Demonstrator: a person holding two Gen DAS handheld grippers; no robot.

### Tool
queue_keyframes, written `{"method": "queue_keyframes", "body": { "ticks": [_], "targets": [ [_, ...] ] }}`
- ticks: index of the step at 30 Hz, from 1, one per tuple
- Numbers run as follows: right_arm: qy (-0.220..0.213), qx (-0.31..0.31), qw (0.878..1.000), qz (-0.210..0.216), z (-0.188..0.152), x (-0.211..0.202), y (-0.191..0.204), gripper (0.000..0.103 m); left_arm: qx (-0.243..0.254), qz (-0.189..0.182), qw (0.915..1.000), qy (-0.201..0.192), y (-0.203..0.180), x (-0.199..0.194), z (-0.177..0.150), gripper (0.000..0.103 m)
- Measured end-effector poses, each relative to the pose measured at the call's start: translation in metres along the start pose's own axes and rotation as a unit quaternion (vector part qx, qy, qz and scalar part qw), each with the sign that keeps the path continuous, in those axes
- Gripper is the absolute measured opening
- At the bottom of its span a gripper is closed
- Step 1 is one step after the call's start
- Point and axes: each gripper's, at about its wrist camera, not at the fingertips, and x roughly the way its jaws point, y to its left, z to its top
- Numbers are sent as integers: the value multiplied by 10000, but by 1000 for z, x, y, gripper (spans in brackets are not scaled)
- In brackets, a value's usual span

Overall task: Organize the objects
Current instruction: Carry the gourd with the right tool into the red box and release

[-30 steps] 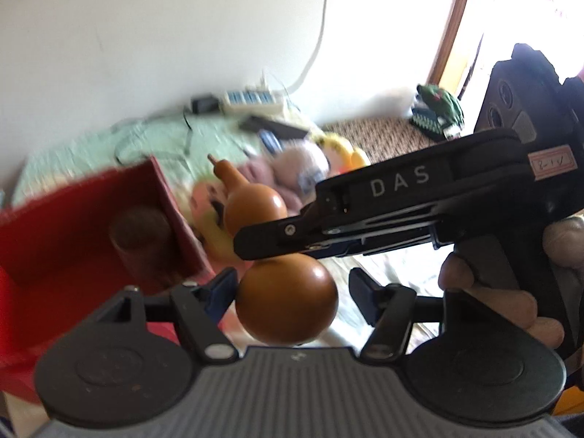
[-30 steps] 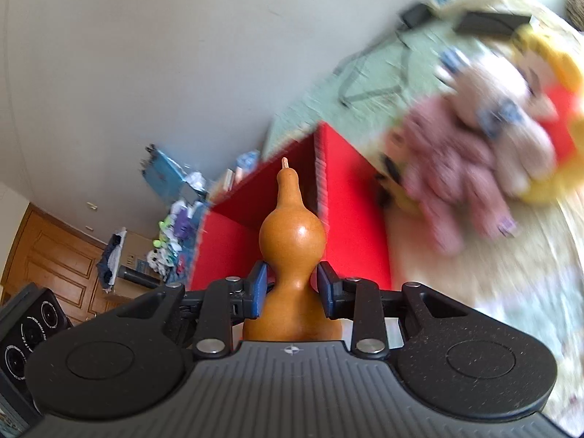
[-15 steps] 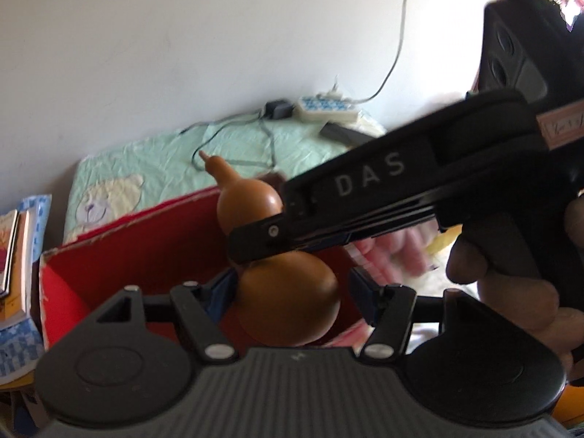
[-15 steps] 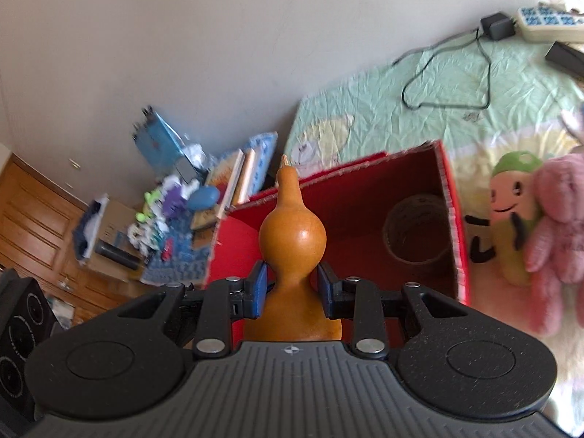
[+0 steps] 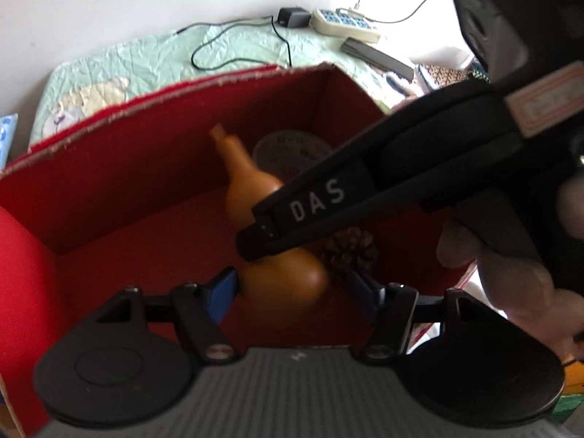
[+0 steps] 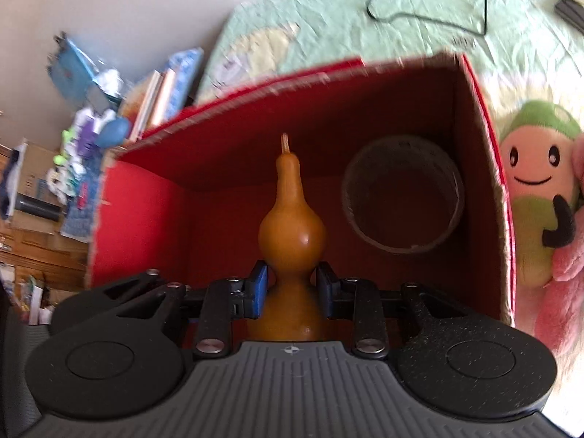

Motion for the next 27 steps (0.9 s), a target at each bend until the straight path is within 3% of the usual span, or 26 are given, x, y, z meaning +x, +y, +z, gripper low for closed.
{"method": "queue_keyframes", "body": {
  "ticks": [6, 11, 16, 21, 25, 27],
  "targets": [
    [119, 3, 9998, -155, 6, 11, 1, 14, 18, -208, 9997, 103, 11, 4, -2, 70],
    [21, -326, 9982, -499, 11, 21, 7, 15, 69, -117, 9999, -1, 20, -3, -5, 73],
    [-118, -114, 9996, -214, 11, 15, -2, 21, -56, 178, 9997, -178, 35, -19, -13, 73],
    [-471, 238, 9986, -19, 15, 2, -12, 23, -417, 489, 9974, -317, 64, -23, 1, 74],
    [-313, 444, 9985, 53, 19, 9, -9, 25, -705, 590, 9952, -326, 74, -20, 5, 74],
    [-258, 537, 9982, 40, 20, 18, -6, 26, -608, 793, 9943, -364, 68, -21, 4, 74]
  ]
}}
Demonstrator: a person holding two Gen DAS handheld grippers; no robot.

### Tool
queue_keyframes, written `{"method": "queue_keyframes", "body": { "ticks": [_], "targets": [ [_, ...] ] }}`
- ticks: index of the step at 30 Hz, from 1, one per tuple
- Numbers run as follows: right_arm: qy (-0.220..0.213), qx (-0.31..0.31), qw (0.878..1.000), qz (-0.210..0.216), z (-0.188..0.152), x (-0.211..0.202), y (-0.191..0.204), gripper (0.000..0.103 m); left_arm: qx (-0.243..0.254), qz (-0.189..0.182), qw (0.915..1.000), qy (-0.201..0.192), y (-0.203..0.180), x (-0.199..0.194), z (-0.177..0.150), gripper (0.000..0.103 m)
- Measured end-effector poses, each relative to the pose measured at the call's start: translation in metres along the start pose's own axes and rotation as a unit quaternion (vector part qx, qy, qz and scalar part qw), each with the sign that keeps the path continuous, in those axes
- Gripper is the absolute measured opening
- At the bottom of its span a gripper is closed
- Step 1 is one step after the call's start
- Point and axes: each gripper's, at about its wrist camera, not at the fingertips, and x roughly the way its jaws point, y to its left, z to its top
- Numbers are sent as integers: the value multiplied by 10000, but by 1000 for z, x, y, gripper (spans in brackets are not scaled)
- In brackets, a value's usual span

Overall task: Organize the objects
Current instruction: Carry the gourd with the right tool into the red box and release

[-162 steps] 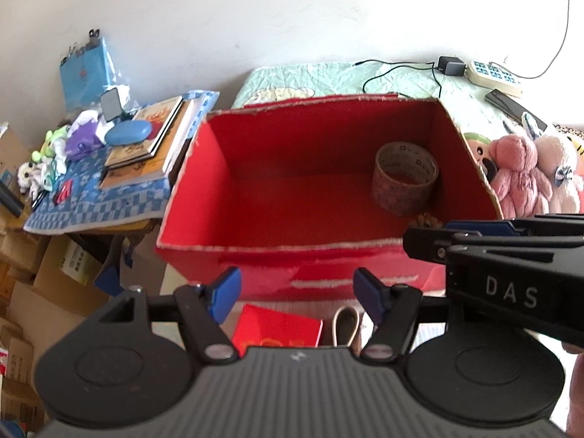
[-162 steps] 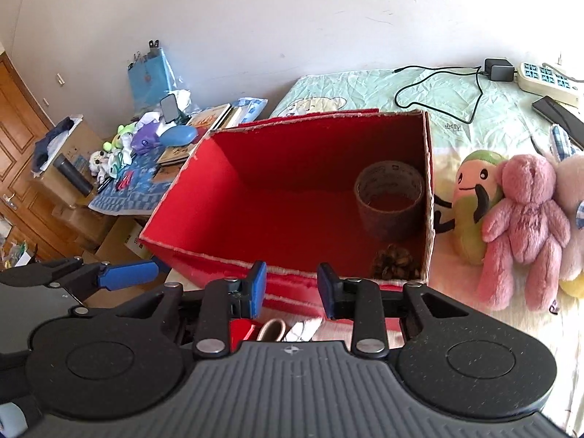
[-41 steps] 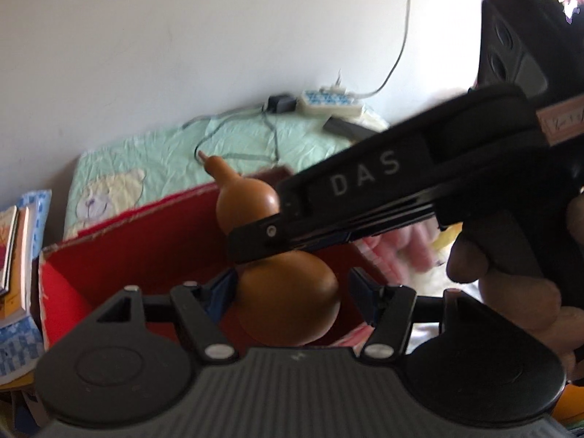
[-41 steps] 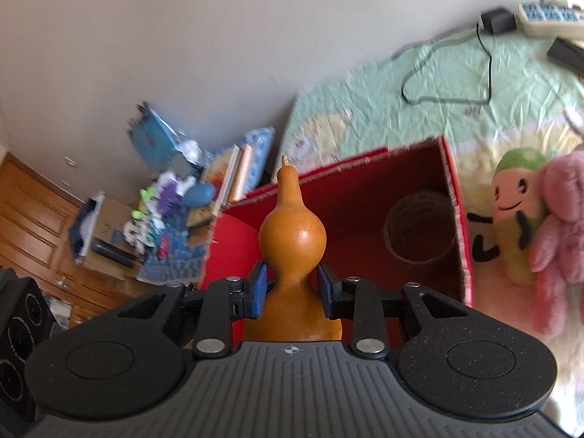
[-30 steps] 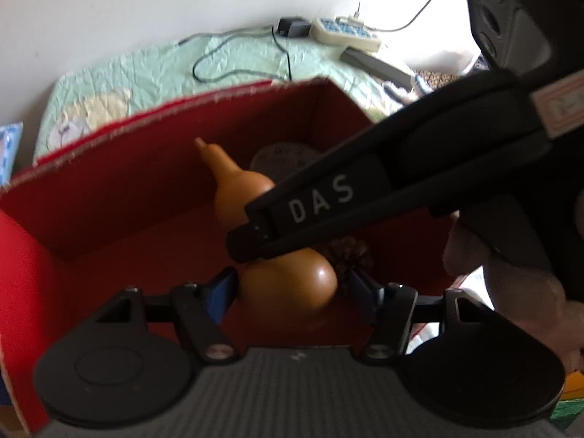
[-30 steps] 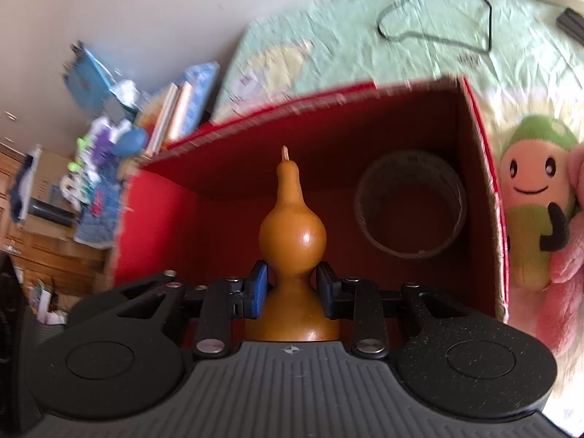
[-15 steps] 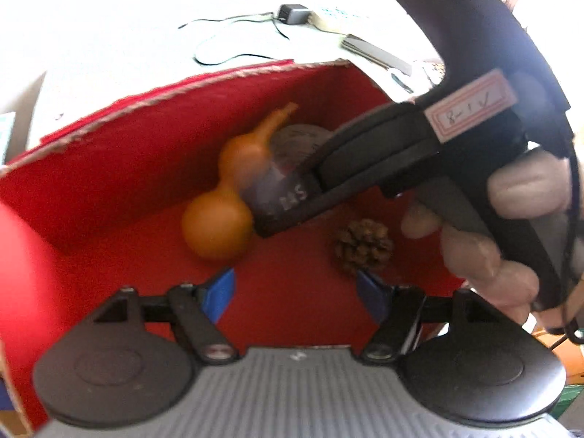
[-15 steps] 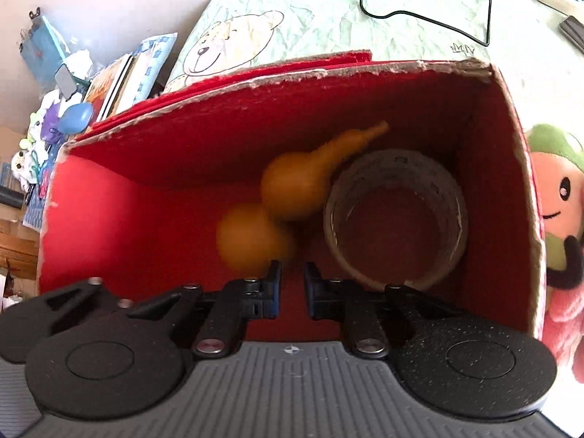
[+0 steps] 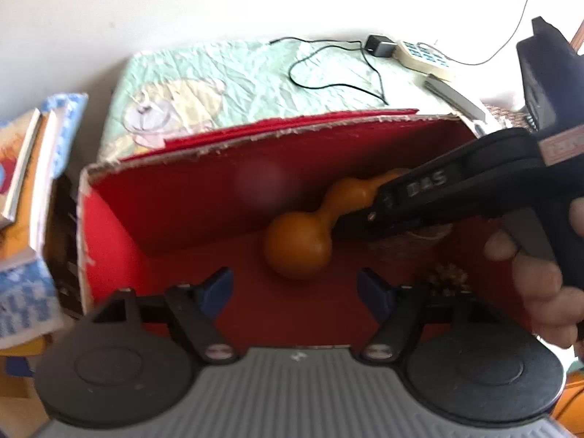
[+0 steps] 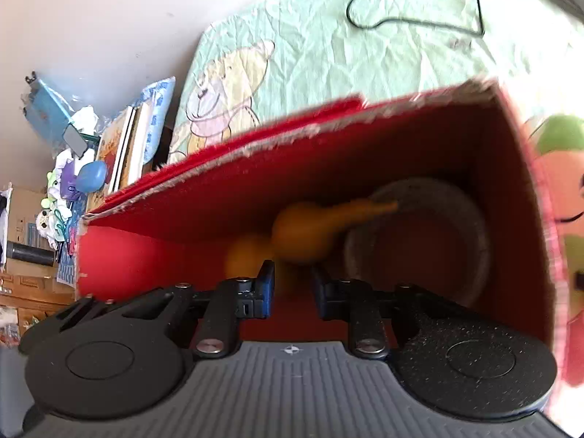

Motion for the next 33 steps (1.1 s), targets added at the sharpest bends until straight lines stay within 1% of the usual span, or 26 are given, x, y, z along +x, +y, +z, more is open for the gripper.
{"method": "queue_keyframes", "body": {
  "ticks": [2, 4, 6, 8, 9, 12, 14, 15, 16, 17, 18, 20, 24, 27, 28, 29, 30, 33],
  "targets": [
    [-30, 155, 9999, -4, 1, 6, 0, 33, 147, 118, 9998, -5, -6, -1, -2, 75],
    [-46, 361, 9993, 125, 1, 8, 0, 39, 189, 185, 9996, -35, -7, -2, -2, 75],
    [21, 368, 9991, 225, -1, 6, 1, 39, 85, 127, 9999, -39, -2, -4, -2, 75],
    [101, 245, 9993, 272, 0, 4, 7, 39, -33, 76, 10000, -46, 0, -1, -1, 76],
    [101, 173, 9991, 371, -2, -2, 7, 39, -71, 75, 9999, -47, 1, 0, 0, 77],
    [-185, 103, 9972, 712, -2, -21, 6, 38, -72, 108, 9999, -41, 0, 2, 1, 79],
    [-427, 153, 9965, 698, 3, -27, 5, 38, -47, 146, 9999, -45, -2, 0, 0, 79],
    [-439, 159, 9968, 649, 6, -26, 5, 38, -27, 144, 9999, -44, -2, -1, -1, 79],
    [-335, 165, 9974, 622, 9, -22, 5, 38, -8, 139, 9999, -50, -2, -1, -1, 79],
    [-182, 216, 9973, 680, 10, -17, 5, 38, -3, 139, 9999, -61, -2, -1, -1, 79],
    [-65, 317, 9965, 771, 10, -12, 4, 38, 4, 129, 9999, -73, -2, -1, -1, 79],
    [66, 589, 9955, 735, 8, -3, 1, 39, 14, 138, 9999, -91, -2, -2, -2, 79],
    [74, 1203, 9891, 841, 5, 7, -9, 41, 31, 129, 9998, -126, -2, -3, -2, 80],
    [119, 1837, 9787, 914, 4, 18, -14, 43, 49, 134, 9998, -140, -3, -3, -2, 80],
    [138, 2029, 9750, 895, 3, 23, -15, 47, 54, 137, 9998, -143, -3, -3, -2, 80],
    [138, 2137, 9727, 893, 2, 26, -16, 50, 58, 141, 9998, -144, -3, -3, -2, 80],
    [145, 2200, 9713, 894, 2, 29, -17, 50, 65, 165, 9998, -136, -3, -3, -2, 78],
    [183, 2343, 9672, 961, 1, 37, -22, 49, 79, 198, 9997, -117, -3, -2, -2, 76]
  ]
}}
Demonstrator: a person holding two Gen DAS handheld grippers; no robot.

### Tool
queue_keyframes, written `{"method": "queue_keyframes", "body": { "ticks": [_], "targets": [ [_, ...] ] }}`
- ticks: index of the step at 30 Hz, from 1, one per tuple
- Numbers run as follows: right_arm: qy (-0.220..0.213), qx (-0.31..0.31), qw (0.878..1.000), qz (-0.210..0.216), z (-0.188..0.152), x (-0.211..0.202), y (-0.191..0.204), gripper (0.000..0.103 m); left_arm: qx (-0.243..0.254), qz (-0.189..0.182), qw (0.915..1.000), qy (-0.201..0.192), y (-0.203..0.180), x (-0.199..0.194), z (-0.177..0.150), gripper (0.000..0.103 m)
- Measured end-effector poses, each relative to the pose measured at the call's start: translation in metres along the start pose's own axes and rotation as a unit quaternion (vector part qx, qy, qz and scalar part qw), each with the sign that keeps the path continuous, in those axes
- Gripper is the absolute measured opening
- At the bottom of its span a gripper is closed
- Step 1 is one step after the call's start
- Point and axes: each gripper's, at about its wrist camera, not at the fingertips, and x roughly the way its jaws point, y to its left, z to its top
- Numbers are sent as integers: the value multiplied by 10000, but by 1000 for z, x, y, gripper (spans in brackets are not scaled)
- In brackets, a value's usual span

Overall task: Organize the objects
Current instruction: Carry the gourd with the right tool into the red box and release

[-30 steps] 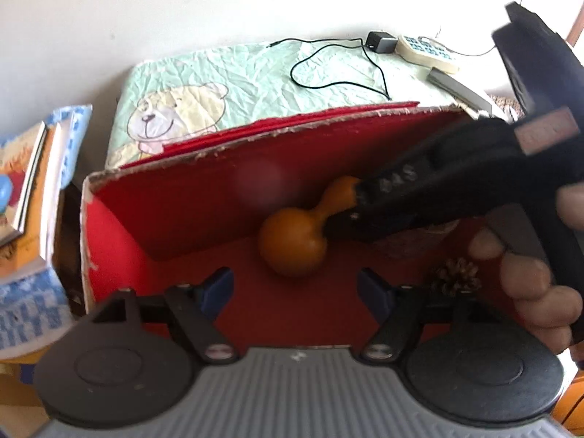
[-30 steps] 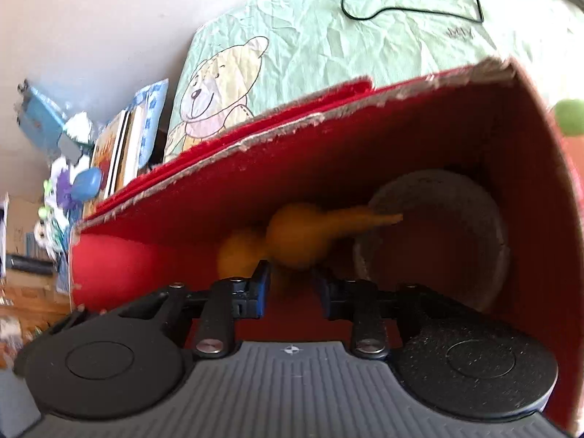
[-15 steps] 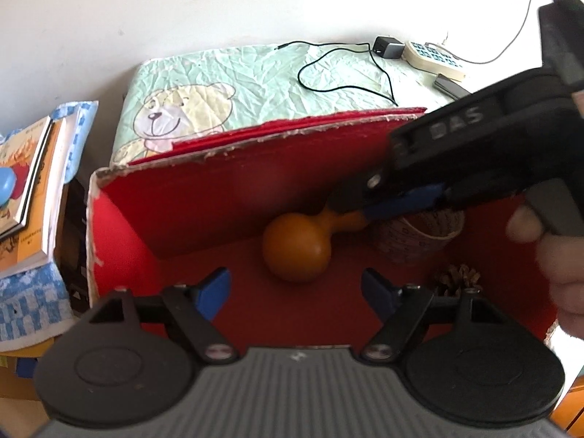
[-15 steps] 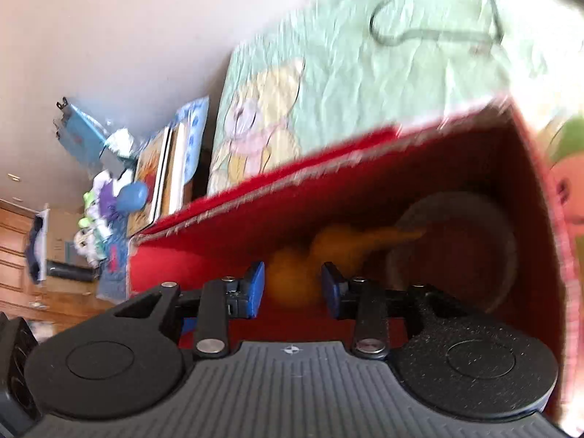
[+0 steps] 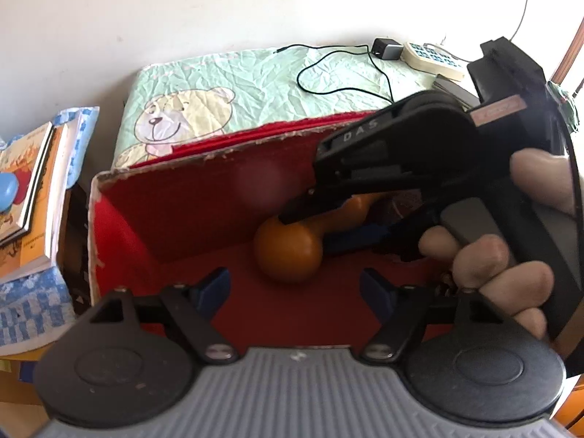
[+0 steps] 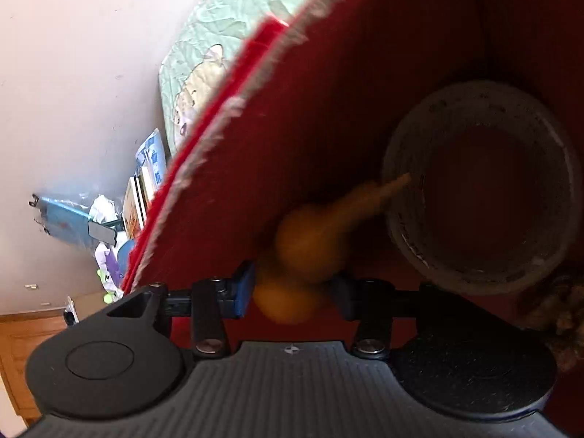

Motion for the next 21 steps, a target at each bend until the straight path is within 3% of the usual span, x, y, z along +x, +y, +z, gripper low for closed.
{"method": "queue_keyframes", "body": {
  "ticks": [3, 6, 11, 14, 17, 21],
  "targets": [
    [143, -124, 9998, 39, 1, 1, -1, 48, 32, -73, 9999, -61, -1, -2, -1, 80],
    [488, -899, 9947, -108, -2, 3, 10, 48, 144, -110, 9997, -162, -3, -5, -2, 82],
    [1078, -2498, 9593, -758, -16, 0, 38, 48, 202, -238, 9992, -229, -4, -8, -4, 83],
    [1424, -2757, 9459, -946, -15, -2, 38, 49, 198, -344, 9988, -277, -4, -10, -4, 85],
    [1433, -2718, 9463, -1006, -8, -9, 33, 49, 189, -387, 9987, -281, -3, -10, -4, 86],
    [1242, -2408, 9586, -871, 1, -20, 20, 53, 182, -405, 9986, -275, -3, -10, -4, 87]
  ]
}}
